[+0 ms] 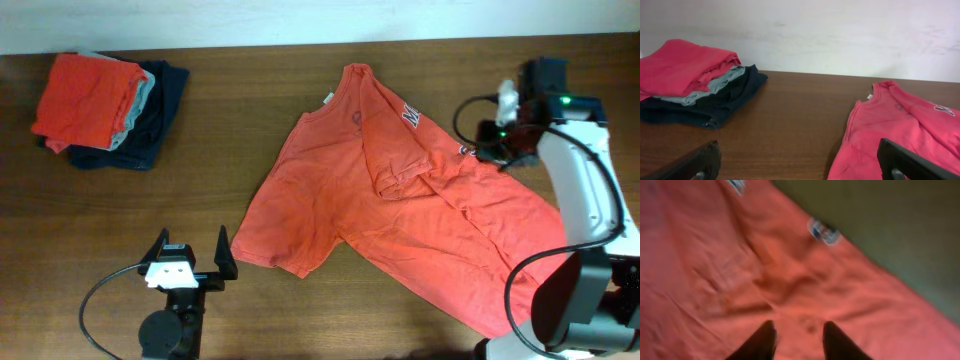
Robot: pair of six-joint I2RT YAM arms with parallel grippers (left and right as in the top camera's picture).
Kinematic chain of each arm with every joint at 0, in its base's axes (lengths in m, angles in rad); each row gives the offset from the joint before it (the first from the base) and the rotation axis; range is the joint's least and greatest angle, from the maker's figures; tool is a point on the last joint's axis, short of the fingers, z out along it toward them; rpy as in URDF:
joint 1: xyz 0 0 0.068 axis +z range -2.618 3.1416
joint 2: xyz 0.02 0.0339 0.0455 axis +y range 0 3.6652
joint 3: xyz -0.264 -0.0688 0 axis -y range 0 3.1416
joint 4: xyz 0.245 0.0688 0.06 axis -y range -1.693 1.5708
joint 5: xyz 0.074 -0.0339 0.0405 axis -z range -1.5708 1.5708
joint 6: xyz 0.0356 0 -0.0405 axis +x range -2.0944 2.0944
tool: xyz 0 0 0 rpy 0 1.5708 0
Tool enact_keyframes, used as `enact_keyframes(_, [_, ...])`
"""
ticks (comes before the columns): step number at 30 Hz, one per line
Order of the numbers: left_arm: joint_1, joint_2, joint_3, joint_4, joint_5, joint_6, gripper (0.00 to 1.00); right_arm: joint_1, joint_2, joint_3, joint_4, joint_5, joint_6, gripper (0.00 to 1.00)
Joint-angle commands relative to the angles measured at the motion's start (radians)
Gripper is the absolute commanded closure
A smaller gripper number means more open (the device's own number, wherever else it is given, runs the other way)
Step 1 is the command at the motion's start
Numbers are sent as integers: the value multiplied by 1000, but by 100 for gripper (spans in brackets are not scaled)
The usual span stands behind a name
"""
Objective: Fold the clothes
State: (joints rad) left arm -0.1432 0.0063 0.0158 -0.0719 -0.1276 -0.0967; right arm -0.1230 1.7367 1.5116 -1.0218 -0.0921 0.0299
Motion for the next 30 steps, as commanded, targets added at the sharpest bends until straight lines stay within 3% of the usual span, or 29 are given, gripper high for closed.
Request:
enact_keyframes(1, [-3,-1,-6,0,7,16,0,33,30,-16,56,-21,-11,52])
enact_keyframes(5, [-3,-1,-6,0,7,16,1,37,128,-16,109,-137,-50,49])
enact_keyframes(8, [-3,-1,-6,0,7,16,1,37,222,-16,150,-179,-81,55])
enact_keyframes(14, [-3,-1,-6,0,7,16,0,38,348,-16,235,-363,-180,57])
enact_keyframes(24, [-3,-1,-6,0,7,16,1,38,367,-16,287,-369,-183,57])
enact_keyframes(30, [-3,-1,-6,0,7,16,1,38,367,-17,283,-369,-183,69])
